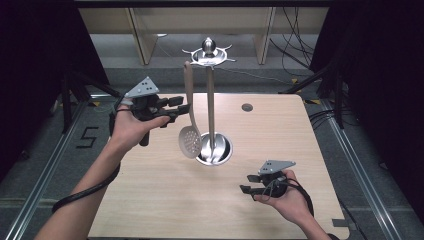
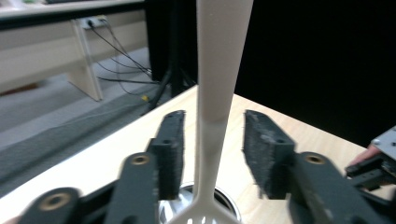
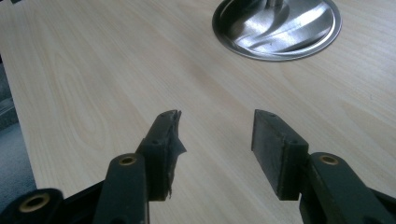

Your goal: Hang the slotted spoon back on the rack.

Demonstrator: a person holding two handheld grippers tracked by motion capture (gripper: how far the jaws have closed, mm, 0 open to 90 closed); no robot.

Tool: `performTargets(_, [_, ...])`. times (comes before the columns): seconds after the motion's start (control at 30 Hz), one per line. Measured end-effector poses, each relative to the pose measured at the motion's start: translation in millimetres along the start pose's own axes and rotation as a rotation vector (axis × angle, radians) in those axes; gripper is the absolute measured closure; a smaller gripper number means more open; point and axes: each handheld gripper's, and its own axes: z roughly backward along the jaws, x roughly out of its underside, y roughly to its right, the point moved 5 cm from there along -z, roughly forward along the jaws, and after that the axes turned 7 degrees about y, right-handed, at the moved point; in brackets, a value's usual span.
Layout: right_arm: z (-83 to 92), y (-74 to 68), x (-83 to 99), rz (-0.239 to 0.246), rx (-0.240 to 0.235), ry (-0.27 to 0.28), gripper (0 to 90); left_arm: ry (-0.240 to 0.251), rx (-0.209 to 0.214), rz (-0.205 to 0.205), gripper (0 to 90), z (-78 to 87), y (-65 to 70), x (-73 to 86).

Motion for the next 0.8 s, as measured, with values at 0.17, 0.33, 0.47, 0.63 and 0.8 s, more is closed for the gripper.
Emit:
performTargets(0.17, [0.2,-2.4,0.6,-0.036,-0.001,-0.005,51.8,0.02,-0.062,-0.013,39.3,18.4,-0.8,10.7])
performTargets(0.33, [-0.3,-1.7,0.3,-0.021,-0.004,-0.004,51.8,0.036,-0.112,-0.05,33.5,37.4,1.6,28.2])
performTargets(0.47, [-0.5,-0.9,0.3,-0.016,-0.002,-0.004,51.8,0.043,-0.147,-0.061,32.0,51.5,2.9,43.7])
performTargets(0.63, [-0.7,-1.1,0.4,-0.016,-0.002,-0.005,51.7,0.03,-0.177,-0.088,31.6,68.2,4.0,71.0])
performTargets(0.8, [-0.9,-1.1,0.6,-0.015,-0.002,-0.007,51.7,0.004,-0.214,-0.075,32.0,82.7,5.8,103.9])
